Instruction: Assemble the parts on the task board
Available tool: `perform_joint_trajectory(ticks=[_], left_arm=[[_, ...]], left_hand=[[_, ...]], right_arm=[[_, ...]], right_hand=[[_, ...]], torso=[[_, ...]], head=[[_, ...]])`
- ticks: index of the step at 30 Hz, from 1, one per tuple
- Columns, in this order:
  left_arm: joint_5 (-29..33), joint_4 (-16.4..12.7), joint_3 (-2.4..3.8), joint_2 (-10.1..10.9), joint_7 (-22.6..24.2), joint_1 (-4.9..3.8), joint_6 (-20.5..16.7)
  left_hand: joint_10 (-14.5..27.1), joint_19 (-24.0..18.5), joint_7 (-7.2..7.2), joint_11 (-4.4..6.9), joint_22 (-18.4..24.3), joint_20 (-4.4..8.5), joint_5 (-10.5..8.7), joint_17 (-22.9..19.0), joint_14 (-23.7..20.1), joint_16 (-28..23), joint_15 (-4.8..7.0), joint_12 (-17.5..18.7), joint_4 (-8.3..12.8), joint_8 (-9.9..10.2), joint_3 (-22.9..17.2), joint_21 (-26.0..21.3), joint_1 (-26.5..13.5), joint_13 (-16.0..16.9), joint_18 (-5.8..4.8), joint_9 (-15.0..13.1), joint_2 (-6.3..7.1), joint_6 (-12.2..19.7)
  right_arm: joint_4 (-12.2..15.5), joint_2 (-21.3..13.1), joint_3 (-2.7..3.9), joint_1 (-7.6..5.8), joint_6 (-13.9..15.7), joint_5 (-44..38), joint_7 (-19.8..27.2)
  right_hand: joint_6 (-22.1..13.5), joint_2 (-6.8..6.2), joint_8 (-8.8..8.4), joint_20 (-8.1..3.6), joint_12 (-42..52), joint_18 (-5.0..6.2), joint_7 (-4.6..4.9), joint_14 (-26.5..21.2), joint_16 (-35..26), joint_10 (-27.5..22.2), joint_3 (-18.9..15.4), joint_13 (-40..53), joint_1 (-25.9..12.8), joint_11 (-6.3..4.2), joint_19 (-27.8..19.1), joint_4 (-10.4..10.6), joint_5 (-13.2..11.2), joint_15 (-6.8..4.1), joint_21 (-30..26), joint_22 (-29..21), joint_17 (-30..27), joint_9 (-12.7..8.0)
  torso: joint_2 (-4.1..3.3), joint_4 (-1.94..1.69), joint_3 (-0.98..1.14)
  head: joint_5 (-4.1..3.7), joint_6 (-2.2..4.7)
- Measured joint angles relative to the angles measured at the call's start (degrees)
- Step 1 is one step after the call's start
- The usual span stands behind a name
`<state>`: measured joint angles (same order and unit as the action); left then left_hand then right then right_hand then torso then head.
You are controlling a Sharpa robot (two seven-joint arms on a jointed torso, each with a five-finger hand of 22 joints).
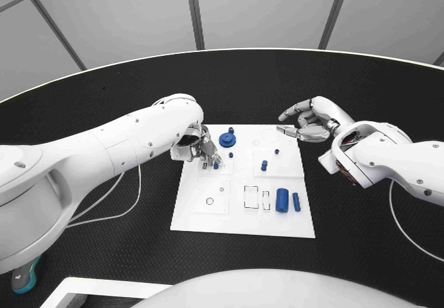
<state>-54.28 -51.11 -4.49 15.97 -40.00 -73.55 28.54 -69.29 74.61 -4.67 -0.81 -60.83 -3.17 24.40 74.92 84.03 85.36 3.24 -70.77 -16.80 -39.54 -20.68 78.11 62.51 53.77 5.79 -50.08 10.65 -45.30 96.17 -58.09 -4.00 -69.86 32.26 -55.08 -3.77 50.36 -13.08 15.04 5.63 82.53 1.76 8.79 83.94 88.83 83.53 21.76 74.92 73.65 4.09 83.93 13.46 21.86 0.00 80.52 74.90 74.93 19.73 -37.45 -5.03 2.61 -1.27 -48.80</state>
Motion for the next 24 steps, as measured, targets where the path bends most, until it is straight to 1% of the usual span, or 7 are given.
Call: perform_joint_trajectory(ticks=[6,9,11,15,20,22,24], left_arm=[[0.7,-0.3,0.00,0.4,0.4,0.00,-1.3],[1.9,-0.8,0.00,0.8,0.6,0.00,-2.1],[2.7,-1.4,0.01,1.3,0.8,0.00,-3.0],[4.4,-3.2,0.03,2.5,1.0,-0.04,-4.8],[5.3,-5.9,0.11,4.5,1.1,-0.30,-6.9],[5.5,-7.1,0.33,5.4,1.2,-0.55,-7.6],[5.6,-8.3,0.92,6.5,1.2,-0.85,-8.2]], left_hand=[[0.0,0.0,0.05,0.00,0.0,0.00,-0.23,0.0,0.0,0.0,0.00,0.0,0.0,0.0,0.3,0.0,-0.3,-0.1,0.00,0.0,-0.26,-0.1],[0.0,0.0,-0.48,0.00,0.1,0.00,-0.46,0.0,0.0,0.0,0.00,0.0,0.1,0.0,0.4,0.0,-0.4,0.0,0.00,0.0,-0.36,0.4],[0.0,0.0,-0.45,0.00,0.1,0.00,-0.47,0.0,0.0,0.0,0.00,0.0,0.1,0.5,0.4,0.0,-0.4,0.0,0.00,0.0,-0.36,0.4],[0.0,0.0,-0.23,0.00,0.2,0.00,-0.47,0.0,0.0,0.0,0.00,0.0,0.1,0.3,0.4,-0.2,-0.4,0.0,0.00,0.0,-0.36,0.2],[0.0,0.0,-0.23,0.00,0.4,0.00,-0.47,0.0,0.0,0.0,0.00,0.0,0.1,0.3,0.4,-0.2,-0.4,0.0,0.00,0.0,-0.36,0.2],[0.1,-0.5,-0.23,0.12,0.8,0.07,-0.47,0.0,0.0,0.0,0.00,0.0,0.1,0.3,0.4,-0.5,-0.4,-0.2,0.00,0.0,-0.36,0.2],[0.2,-0.8,-0.23,0.18,1.3,0.06,-0.47,0.0,0.0,0.0,0.00,0.1,0.1,0.3,0.4,-0.8,-0.4,-0.5,0.00,0.0,-0.36,0.2]], right_arm=[[-0.1,0.0,0.00,0.00,0.0,0.0,0.0],[-0.2,0.0,0.00,0.00,0.0,0.0,0.1],[-0.3,0.0,0.00,0.00,0.0,0.0,0.1],[-0.6,0.1,0.00,0.01,0.0,0.0,0.1],[-1.0,0.2,0.00,0.05,0.0,0.0,0.2],[-1.3,0.3,0.00,0.08,0.0,0.0,0.2],[-1.5,0.3,0.00,0.12,0.0,0.0,0.2]], right_hand=[[0.0,0.00,0.00,0.00,0.0,0.00,0.00,0.0,0.0,0.0,-0.2,0.0,0.0,0.00,0.0,0.2,0.0,0.00,0.0,0.0,0.0,0.0],[0.0,0.00,0.00,0.00,0.0,0.00,0.00,0.0,-0.3,0.0,-0.2,0.0,0.0,0.00,0.0,0.2,0.0,0.00,0.0,0.0,0.0,0.0],[0.0,0.00,0.00,0.00,0.0,0.00,0.00,0.0,-0.3,0.0,-0.2,0.0,0.0,0.00,0.0,0.2,0.0,0.00,0.0,0.0,0.0,0.0],[0.0,0.00,0.00,0.00,0.0,0.00,0.00,0.0,-0.3,0.0,-0.2,0.0,0.0,0.00,0.0,0.2,0.0,0.00,0.0,0.0,0.0,0.0],[0.0,0.17,0.00,0.00,0.0,0.00,0.00,0.0,-0.3,0.0,-0.2,0.0,-0.2,0.00,0.0,0.2,0.0,0.00,0.0,0.0,0.0,0.0],[0.0,0.23,0.00,0.00,0.0,0.00,0.00,0.0,-0.3,0.0,-0.2,0.0,-0.2,0.00,0.0,0.2,0.0,0.00,0.0,0.0,0.0,0.0],[0.0,0.23,0.00,0.00,0.0,0.00,0.00,0.0,-0.3,0.0,-0.2,0.0,-0.2,0.00,0.0,0.2,0.0,0.00,0.0,0.0,0.0,0.0]], torso=[[-0.01,-0.01,-0.01],[0.01,-0.01,-0.03],[0.04,-0.01,-0.05],[0.13,-0.01,-0.09],[0.30,-0.02,-0.23],[0.43,-0.02,-0.32],[0.55,-0.05,-0.41]], head=[[-0.08,0.04],[-0.09,0.11],[-0.14,0.17],[-0.21,0.32],[-0.23,0.62],[-0.25,0.74],[-0.25,0.82]])
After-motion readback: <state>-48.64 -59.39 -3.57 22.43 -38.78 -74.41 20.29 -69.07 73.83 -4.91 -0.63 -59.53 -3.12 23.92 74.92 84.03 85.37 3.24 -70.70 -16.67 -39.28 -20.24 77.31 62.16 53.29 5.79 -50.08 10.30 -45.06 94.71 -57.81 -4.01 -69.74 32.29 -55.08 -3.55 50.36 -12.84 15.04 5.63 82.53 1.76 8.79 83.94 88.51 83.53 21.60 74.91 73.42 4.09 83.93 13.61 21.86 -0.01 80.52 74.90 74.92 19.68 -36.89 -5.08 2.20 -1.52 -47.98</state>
